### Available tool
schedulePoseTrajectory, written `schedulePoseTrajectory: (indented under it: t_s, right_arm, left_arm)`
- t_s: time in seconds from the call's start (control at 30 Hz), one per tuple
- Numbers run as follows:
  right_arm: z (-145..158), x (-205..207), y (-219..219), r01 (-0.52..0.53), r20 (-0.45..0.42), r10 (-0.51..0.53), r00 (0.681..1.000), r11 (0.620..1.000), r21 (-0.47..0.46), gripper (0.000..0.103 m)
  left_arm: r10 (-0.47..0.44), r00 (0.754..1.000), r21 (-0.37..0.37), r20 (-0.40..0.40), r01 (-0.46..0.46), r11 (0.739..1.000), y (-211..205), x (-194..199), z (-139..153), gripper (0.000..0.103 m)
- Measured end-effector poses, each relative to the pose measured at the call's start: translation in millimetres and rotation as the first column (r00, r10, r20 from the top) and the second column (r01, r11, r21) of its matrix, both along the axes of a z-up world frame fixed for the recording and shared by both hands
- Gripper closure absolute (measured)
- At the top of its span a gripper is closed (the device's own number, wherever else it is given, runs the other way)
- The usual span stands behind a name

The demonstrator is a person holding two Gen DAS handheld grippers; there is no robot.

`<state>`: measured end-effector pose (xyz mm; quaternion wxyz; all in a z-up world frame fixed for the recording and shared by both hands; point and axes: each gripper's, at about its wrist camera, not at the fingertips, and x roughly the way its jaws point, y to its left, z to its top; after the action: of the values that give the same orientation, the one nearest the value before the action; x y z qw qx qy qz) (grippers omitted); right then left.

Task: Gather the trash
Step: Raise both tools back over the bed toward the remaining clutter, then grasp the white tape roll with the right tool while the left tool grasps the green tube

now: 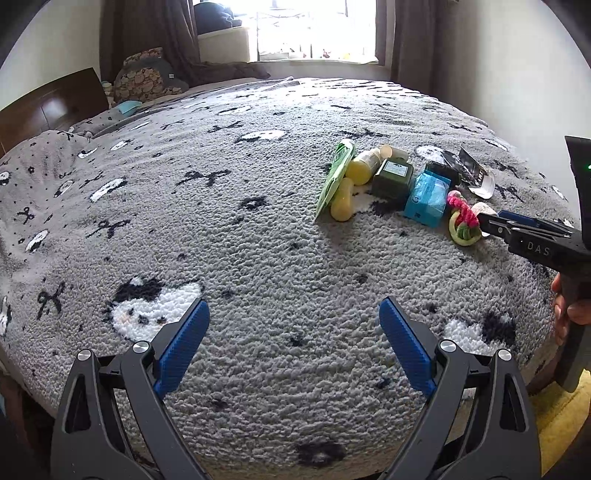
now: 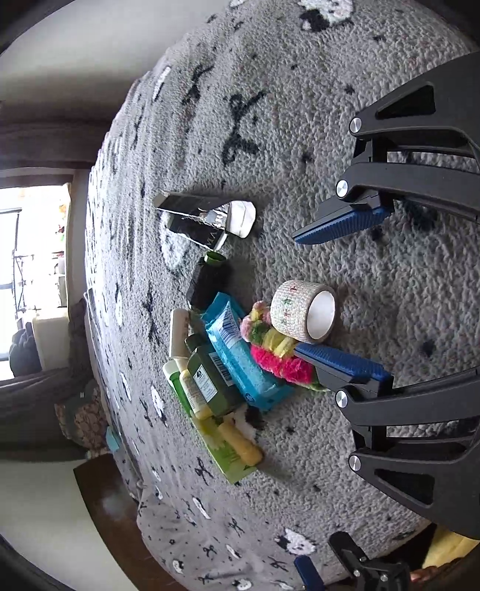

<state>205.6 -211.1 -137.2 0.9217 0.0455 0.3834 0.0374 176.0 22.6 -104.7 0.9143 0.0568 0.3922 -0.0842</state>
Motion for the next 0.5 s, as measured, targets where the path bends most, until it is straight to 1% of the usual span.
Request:
schedulePoseTrajectory:
  t_s: [0.07,0.1,0.23,0.37,0.43,0.5]
  right_arm:
    - [-3,3,2,-0.016,-0.007,0.016,1.000,1.000,0.009,0.057]
    - [-4,4,3,-0.030,-0.009,0.030,1.000,0.999,0.016,0.066]
    - [2,1,5,-0.053,0.010,0.053,0.999,0.998,0.015,0.067]
    - [12,-7,-4,-0.042,0.031,0.041,0.999,0.999,0.025,0.067]
    - [17,-9,-11,-0.033,0.042,0.031,0.999,0.999,0.028,0.067]
    - [23,-11,-18,-0.021,0.052,0.019,0.998,0.999,0.034,0.067]
  left_arm:
    - [-0.007,1.000,-0.003,-0.001,0.007,1.000,-3,9,1,0.015]
    - [-0.011,1.000,-0.005,0.000,0.011,1.000,-4,14,1,0.016]
    - [-0.009,1.000,0.002,0.023,0.009,1.000,-9,40,7,0.018]
    - [-0.029,0.999,0.016,0.026,0.028,0.999,-21,66,10,0.024]
    - [-0.045,0.999,0.020,0.017,0.045,0.999,-27,78,10,0.026]
    - [-0.054,0.999,0.033,0.007,0.054,0.998,-35,91,8,0.031]
